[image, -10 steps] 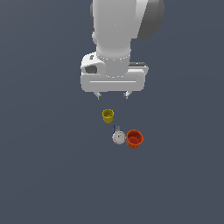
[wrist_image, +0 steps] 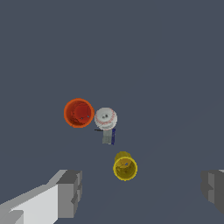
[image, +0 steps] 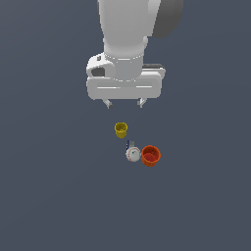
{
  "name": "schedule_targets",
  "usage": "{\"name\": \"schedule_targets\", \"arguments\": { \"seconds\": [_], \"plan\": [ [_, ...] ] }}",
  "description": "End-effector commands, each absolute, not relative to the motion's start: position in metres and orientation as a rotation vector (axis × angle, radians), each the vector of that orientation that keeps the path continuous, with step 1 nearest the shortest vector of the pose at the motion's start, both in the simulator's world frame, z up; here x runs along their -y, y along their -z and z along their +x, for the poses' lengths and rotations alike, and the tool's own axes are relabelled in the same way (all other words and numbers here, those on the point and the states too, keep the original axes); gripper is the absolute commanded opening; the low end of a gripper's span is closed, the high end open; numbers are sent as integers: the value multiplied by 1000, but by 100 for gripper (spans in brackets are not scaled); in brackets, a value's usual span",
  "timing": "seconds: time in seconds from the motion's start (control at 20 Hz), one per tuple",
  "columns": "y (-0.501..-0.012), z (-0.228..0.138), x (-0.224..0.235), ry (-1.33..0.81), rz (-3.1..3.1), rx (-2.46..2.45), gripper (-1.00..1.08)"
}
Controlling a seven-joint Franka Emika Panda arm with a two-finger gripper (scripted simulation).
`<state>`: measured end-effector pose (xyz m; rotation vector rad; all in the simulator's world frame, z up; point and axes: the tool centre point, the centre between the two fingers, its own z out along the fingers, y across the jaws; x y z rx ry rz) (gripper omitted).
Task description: Pick up a designated object from a clutter of objects.
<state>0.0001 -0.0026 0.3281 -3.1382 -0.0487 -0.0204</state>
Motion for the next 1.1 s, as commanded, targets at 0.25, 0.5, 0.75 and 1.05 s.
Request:
{"name": "schedule_targets", "arguments": {
  "seconds": [0.25,0.5,0.75,1.05],
  "plan": [
    [-331,1,4,26,-3135,56,100],
    [-325,3,3,25,-3138,118,100],
    [-313,7,3,22,-3138,236,100],
    [-292,13,1,14,-3126,452,100]
  ]
}}
